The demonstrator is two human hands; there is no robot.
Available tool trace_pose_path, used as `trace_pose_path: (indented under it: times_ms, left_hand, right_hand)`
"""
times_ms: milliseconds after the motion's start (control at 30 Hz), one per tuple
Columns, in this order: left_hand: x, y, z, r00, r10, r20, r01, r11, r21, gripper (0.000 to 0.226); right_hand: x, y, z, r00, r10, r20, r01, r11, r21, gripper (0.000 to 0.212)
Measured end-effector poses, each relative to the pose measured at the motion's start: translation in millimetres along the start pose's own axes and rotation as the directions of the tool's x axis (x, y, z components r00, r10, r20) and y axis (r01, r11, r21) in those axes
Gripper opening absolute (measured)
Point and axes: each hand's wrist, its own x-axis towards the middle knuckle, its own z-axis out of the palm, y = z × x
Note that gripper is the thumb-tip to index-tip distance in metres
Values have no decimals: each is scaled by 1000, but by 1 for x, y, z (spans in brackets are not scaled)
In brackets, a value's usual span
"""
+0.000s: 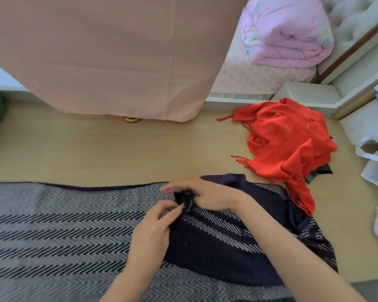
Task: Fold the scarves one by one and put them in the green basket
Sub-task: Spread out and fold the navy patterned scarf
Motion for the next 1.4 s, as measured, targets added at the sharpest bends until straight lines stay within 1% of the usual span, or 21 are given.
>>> trace_pose_path:
  times_ms: [33,100,167,200,267,333,433,500,567,600,700,767,800,867,933,1033,1100,1233,1333,1367,1400]
  left_hand:
    - [-5,-8,-10,1000,-8,-1,8,1000,-6,58]
    - [-17,-24,-31,999,-49,-22,48,998,-37,57]
    - [-34,-41,-53,993,-107,-57,102,991,-84,56]
    - [-39,-46,-59,988,-140,-71,132,985,-113,55]
    - [-53,-63,-76,964,-238,-120,212,958,-192,50]
    - [-68,-81,-95,916,-356,-188,302,916,-264,42]
    - [-91,-109,-124,837,-484,-256,392,856,-337,32]
    - [-105,-128,-147,799,-524,-294,414,835,-364,37]
    - [-121,-149,-171,759,-534,-373,403,835,-375,50]
    - [-130,-160,-183,727,-549,-412,406,828,-387,52]
    - [-158,-198,-215,633,-622,-461,457,781,-426,41]
    - [-175,-225,-232,571,-659,-490,512,752,-416,36]
    - [-182,-238,-239,539,-676,-502,534,735,-418,35]
    - [-196,-261,-251,476,-717,-510,570,693,-442,29]
    - [-208,-282,-263,401,-765,-504,609,634,-477,19]
    - [-222,-310,-278,318,-793,-520,633,586,-506,14]
    - [-229,-327,-289,266,-809,-523,633,556,-538,14]
    - [-241,-361,-315,137,-834,-534,600,499,-626,17]
    - [-248,-389,-328,80,-837,-542,622,467,-629,22]
    - [-251,-398,-330,68,-844,-533,633,449,-631,23]
    - [-253,-407,-330,58,-854,-516,645,427,-634,24]
  right_hand:
    - [10,-12,5,999,3,53,-2,1000,-30,72]
    - [28,-33,11,992,42,119,-27,991,-128,54]
    - [48,-51,19,984,48,174,-18,986,-168,34]
    - [52,-56,21,982,54,179,-22,984,-176,27]
    - [71,-70,29,980,106,169,-66,971,-229,21]
    - [94,-89,41,987,123,103,-90,957,-275,15]
    - [133,-121,59,1000,24,12,-17,927,-374,18]
    - [164,-143,73,999,-51,-2,45,907,-419,21]
    - [193,-160,91,999,-54,1,50,922,-384,27]
    - [209,-165,100,999,-46,-11,39,930,-366,30]
    - [254,-181,128,997,-54,-62,35,960,-278,30]
    - [281,-192,148,992,-93,-90,72,975,-209,25]
    - [295,-198,157,989,-114,-93,93,975,-202,23]
    - [321,-209,174,983,-156,-95,127,957,-259,25]
    - [347,-223,188,981,-160,-112,115,938,-327,22]
    - [382,-244,209,962,-160,-222,95,956,-279,23]
    - [405,-260,228,934,-216,-286,141,955,-262,27]
    - [453,-295,269,869,-332,-367,250,935,-253,20]
    - [486,-313,293,836,-411,-365,325,905,-273,20]
    - [498,-314,299,841,-407,-355,326,907,-267,20]
    - [509,-313,303,865,-368,-342,294,923,-250,20]
